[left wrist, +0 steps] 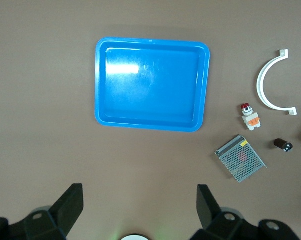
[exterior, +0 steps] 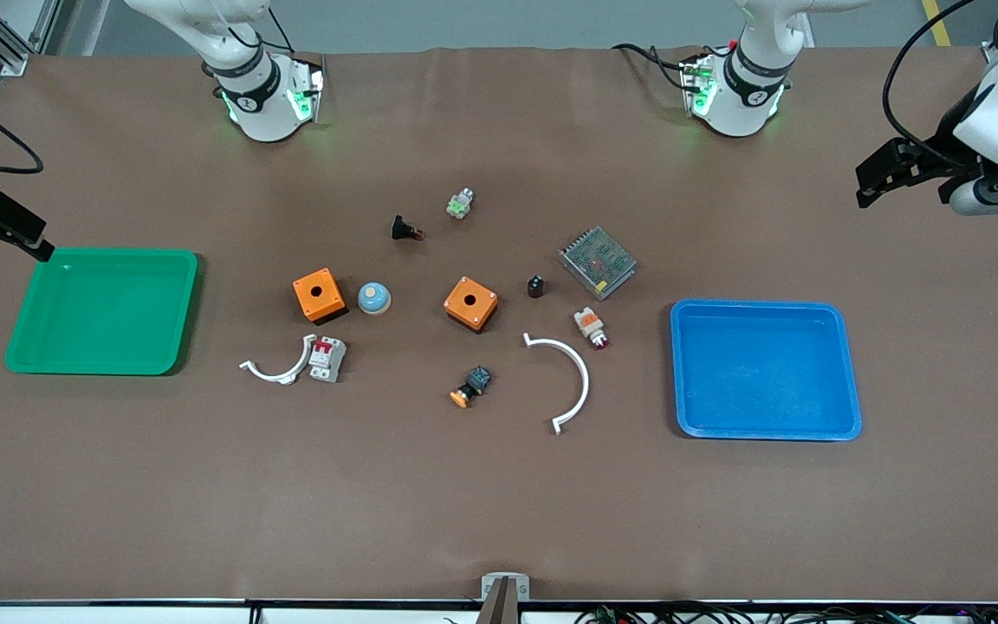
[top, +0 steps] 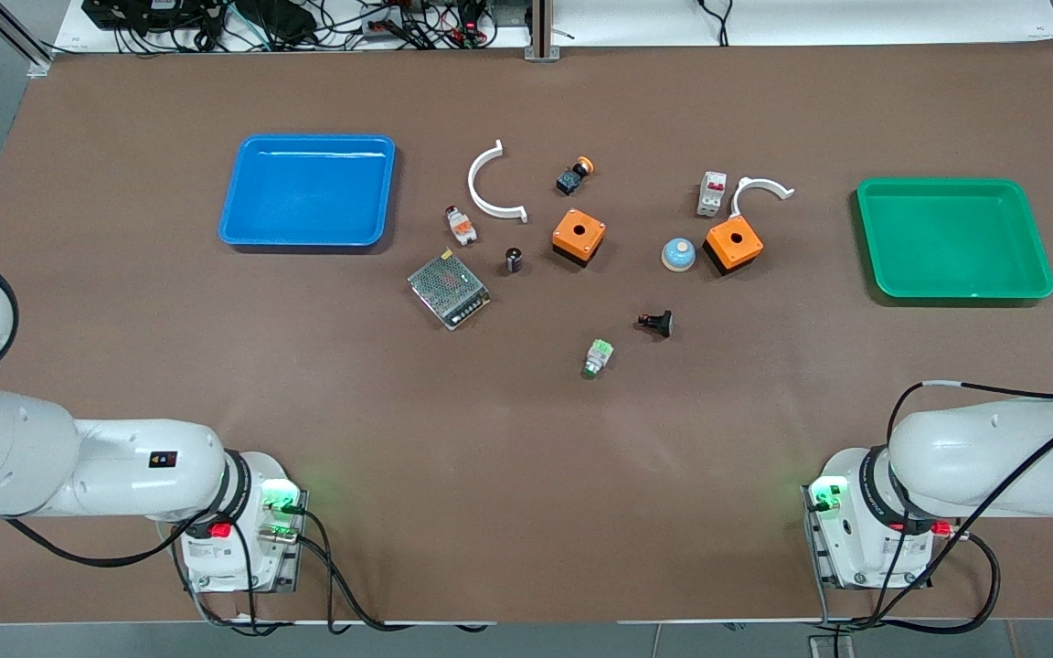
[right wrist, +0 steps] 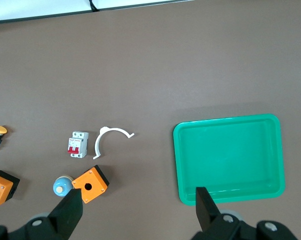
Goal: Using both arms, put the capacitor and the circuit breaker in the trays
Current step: 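Reach the right gripper to the breaker while the left gripper reaches the capacitor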
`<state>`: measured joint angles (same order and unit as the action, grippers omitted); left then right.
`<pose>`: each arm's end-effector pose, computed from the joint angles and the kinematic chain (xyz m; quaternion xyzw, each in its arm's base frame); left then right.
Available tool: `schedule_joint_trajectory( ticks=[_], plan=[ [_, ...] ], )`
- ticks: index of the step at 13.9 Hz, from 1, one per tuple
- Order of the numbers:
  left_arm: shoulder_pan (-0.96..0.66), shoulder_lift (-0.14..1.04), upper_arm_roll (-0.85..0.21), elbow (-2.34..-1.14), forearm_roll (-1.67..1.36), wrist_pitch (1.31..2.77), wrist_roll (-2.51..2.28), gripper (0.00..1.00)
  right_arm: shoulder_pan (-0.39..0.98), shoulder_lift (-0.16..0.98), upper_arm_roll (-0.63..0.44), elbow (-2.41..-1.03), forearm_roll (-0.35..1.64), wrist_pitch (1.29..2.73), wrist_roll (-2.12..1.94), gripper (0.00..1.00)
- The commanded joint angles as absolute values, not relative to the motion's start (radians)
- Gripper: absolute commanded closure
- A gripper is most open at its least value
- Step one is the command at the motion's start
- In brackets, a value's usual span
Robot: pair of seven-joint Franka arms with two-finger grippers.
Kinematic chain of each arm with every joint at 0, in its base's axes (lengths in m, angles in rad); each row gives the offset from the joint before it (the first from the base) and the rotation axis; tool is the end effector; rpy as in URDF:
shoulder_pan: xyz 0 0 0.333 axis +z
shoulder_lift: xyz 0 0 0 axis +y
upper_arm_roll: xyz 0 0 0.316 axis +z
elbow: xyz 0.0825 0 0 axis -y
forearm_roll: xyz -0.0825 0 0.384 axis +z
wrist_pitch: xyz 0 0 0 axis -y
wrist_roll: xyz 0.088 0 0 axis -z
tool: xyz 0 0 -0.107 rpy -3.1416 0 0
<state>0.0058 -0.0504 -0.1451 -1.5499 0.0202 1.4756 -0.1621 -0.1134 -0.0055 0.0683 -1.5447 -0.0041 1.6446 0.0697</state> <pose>0.5241 -0.0734 0.6531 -0.9998 -0.0124 0.0100 0.0154 0.5602 -0.0256 0.6469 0.9970 -0.0572 0.0527 0.0016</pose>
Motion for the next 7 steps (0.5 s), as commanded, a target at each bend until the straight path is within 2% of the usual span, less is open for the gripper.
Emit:
schedule_joint_trajectory(
  ticks=[1, 5, 7],
  plan=[
    [0.012, -0.049, -0.149, -1.526, 0.021, 1.448, -0.14, 0.0, -0.13, -0.011, 0.08, -1.549, -0.014, 1.641, 0.061, 0.0],
    [-0.005, -0.002, -0.155, -1.505, 0.015, 1.45, -0.147, 0.0, -0.13, -0.011, 0.081, -1.549, -0.014, 1.641, 0.061, 0.0],
    [-0.029, 0.041, -0.196, -1.529, 0.021, 1.476, -0.161, 0.0, -0.13, -0.003, 0.08, -1.548, -0.012, 1.643, 0.063, 0.0]
  ],
)
